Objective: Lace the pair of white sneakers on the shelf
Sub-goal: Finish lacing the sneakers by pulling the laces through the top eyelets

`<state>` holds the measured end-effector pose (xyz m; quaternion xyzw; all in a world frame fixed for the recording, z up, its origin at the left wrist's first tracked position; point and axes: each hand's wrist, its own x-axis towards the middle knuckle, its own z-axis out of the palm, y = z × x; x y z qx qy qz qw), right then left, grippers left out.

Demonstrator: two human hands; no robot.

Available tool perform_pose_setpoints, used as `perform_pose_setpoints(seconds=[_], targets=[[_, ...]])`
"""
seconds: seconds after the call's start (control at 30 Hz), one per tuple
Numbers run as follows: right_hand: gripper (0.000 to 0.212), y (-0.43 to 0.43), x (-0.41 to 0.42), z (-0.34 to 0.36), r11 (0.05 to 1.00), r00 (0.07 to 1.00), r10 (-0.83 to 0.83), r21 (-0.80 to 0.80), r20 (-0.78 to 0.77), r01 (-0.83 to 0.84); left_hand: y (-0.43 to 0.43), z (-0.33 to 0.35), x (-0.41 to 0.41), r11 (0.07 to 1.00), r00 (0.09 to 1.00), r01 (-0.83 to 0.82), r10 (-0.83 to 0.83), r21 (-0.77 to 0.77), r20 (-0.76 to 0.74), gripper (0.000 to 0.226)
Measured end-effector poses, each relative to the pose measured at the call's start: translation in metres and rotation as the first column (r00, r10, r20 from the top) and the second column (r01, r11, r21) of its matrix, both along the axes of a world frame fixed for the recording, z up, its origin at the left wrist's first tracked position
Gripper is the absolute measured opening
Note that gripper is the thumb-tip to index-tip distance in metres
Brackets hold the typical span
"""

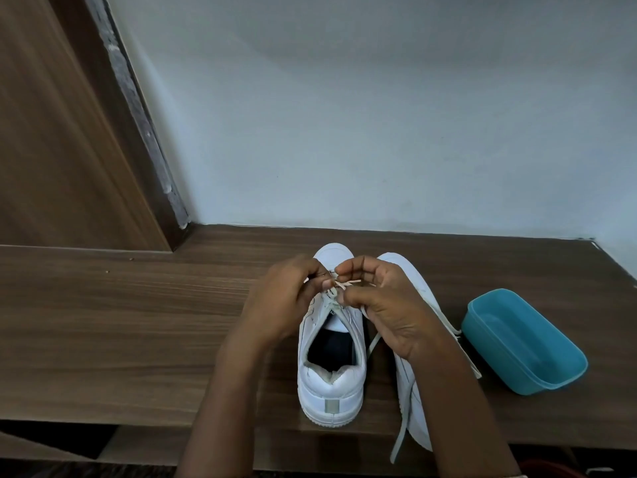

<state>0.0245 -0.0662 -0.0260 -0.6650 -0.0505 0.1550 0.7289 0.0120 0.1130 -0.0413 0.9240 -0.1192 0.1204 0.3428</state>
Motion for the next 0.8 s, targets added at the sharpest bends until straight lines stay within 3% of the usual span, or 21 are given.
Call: perform_pose_setpoints(seconds=[0.1,0.27,0.4,0.6,0.8], targets=[[0.037,-0.001,-0.002,0.003,0.997,0.997,0.031,-0.079,0.067,-0.026,0.001,0.000,-0.002,0.954,0.974,0.080,-0.137,-0.288,-0.183,0.021],[0.027,-0.005,-0.002,0.005,0.987,0.991,0.032,-0.163,0.133,-0.010,-0.003,0.007,-0.005,0.870,0.925,-0.028,-0.165,-0.493,-0.342,0.025],[0.022,-0.011,-0.001,0.009,0.953,0.972,0.063,-0.302,0.225,0.008,-0.005,0.008,-0.005,0.802,0.878,-0.156,-0.155,-0.577,-0.453,0.030],[0.019,-0.008,-0.002,0.013,0.895,0.921,0.056,-0.428,0.384,0.125,-0.007,0.011,-0.006,0.726,0.860,-0.226,-0.166,-0.650,-0.483,0.023],[0.009,-0.005,0.001,0.010,0.866,0.925,0.114,-0.492,0.363,0.087,0.001,0.009,-0.009,0.604,0.818,-0.331,-0.200,-0.725,-0.539,0.030]])
